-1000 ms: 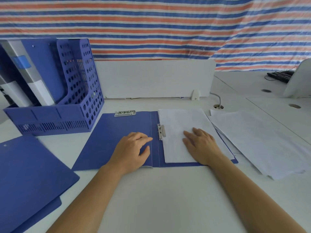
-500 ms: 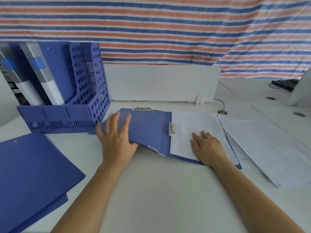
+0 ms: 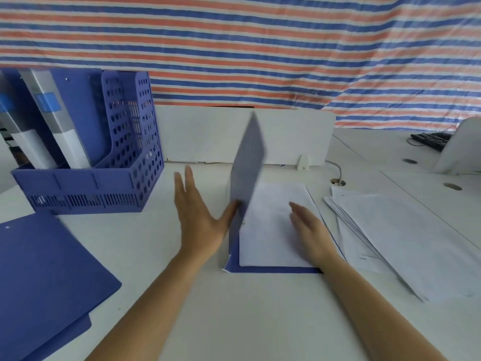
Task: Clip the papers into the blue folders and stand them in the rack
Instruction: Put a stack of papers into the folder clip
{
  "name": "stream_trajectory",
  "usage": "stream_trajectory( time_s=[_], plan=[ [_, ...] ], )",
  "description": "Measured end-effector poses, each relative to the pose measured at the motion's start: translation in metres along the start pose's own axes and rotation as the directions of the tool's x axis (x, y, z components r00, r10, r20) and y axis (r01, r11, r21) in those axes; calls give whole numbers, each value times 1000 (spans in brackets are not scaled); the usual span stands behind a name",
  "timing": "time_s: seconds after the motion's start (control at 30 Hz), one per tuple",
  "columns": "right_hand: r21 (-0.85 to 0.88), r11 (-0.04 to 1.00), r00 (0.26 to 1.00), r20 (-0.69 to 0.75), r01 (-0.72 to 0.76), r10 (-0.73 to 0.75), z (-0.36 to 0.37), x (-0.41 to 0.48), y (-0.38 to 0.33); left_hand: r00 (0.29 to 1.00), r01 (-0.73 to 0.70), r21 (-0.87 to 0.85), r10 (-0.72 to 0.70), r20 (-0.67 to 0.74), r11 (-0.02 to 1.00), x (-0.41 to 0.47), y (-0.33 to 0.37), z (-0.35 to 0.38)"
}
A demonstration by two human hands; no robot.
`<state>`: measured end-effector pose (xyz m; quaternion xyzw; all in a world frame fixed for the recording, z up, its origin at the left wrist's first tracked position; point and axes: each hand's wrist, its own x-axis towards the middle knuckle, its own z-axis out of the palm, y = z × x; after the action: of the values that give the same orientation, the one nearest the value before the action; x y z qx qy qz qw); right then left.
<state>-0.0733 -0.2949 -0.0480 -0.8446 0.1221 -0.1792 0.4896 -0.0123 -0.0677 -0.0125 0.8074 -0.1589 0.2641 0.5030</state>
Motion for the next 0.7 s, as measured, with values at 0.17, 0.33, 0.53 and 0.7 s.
stream_trajectory(
  time_s=[0.17,0.33,0.53,0.7],
  plan=[
    [749,656,943,-150,-89,299,-46,1,-14,905,213,27,-208,370,977,-18,-12,23],
    [521,790,937,58,-324,346,-60,-6,-7,782,474,-104,-363,507,874,-18,-13,20],
    [64,970,969,91,-234,228,-37,-10,-7,624,781,-483,-535,569,397,1,-8,3],
    [297,907,954,121,-298,274,-32,-9,-3,483,875,-397,-534,694,276,11,-14,-21]
  ],
)
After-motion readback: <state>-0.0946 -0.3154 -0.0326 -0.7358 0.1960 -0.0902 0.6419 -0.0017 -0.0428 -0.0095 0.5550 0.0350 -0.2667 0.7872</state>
